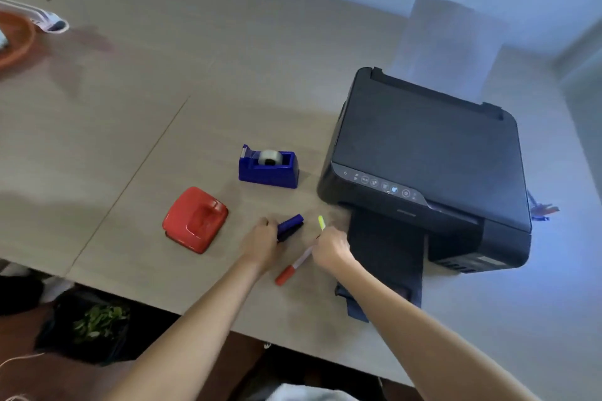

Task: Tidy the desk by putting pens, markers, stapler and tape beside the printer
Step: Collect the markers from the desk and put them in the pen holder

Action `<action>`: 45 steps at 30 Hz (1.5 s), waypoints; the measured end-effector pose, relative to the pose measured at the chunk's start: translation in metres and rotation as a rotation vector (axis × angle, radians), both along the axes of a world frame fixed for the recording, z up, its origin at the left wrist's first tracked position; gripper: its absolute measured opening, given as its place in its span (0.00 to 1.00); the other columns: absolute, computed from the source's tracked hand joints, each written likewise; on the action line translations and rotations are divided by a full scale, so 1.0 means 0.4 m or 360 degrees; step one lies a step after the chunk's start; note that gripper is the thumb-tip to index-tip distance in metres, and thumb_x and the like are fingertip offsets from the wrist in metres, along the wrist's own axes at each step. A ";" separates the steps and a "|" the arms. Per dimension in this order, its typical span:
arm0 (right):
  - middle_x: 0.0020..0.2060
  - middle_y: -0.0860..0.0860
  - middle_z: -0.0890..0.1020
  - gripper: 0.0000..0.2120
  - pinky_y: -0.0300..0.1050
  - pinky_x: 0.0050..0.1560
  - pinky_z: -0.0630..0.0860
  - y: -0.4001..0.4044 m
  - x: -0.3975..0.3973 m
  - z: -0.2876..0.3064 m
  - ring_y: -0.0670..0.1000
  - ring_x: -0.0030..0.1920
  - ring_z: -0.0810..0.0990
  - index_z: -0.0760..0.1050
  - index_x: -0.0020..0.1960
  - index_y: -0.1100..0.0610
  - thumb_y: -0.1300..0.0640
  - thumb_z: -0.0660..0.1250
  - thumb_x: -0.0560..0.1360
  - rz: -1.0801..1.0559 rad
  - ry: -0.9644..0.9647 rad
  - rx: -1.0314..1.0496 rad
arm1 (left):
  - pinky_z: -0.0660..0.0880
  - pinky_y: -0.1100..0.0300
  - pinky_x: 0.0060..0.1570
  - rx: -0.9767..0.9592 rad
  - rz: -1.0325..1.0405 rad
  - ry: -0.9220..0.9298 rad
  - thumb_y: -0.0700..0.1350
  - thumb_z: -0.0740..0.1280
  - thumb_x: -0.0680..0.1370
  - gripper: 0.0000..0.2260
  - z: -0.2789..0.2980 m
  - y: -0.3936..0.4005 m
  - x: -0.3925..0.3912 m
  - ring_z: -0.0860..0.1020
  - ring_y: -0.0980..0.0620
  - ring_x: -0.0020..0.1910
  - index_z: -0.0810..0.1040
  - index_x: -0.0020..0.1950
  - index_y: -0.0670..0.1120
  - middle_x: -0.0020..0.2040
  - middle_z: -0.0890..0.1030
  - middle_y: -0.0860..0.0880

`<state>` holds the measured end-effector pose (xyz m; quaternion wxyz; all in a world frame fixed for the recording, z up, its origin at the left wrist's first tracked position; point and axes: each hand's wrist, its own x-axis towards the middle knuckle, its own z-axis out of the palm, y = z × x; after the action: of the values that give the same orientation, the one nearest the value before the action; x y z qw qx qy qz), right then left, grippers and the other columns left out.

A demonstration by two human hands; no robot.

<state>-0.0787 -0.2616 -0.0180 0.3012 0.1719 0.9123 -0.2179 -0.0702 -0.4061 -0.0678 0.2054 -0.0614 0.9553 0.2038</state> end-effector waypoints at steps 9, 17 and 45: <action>0.51 0.57 0.82 0.13 0.44 0.45 0.75 -0.045 0.040 -0.063 0.58 0.51 0.82 0.75 0.59 0.64 0.60 0.62 0.77 -0.0126 -0.0049 -0.0160 | 0.67 0.57 0.35 0.0767 0.0391 -0.0196 0.48 0.63 0.79 0.07 0.073 -0.082 0.044 0.73 0.48 0.34 0.71 0.44 0.46 0.34 0.73 0.49; 0.44 0.61 0.78 0.09 0.55 0.40 0.75 0.052 0.026 0.131 0.62 0.40 0.78 0.67 0.49 0.58 0.53 0.54 0.79 0.0358 0.0301 -0.0511 | 0.73 0.64 0.35 0.1651 0.0696 -0.0180 0.39 0.58 0.82 0.08 0.315 -0.070 0.039 0.78 0.52 0.41 0.70 0.59 0.48 0.46 0.78 0.48; 0.40 0.57 0.85 0.02 0.47 0.42 0.83 1.219 -0.175 0.235 0.51 0.33 0.82 0.82 0.41 0.56 0.59 0.72 0.72 -0.1139 0.1105 -0.0921 | 0.73 0.58 0.40 0.1455 0.0676 -0.0172 0.33 0.66 0.75 0.05 0.359 1.267 -0.309 0.77 0.49 0.42 0.75 0.45 0.43 0.43 0.79 0.46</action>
<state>-0.1485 0.2261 0.0761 -0.0736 0.2987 0.7459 -0.5907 -0.1938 0.1007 0.0759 0.2145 -0.1685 0.7227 0.6350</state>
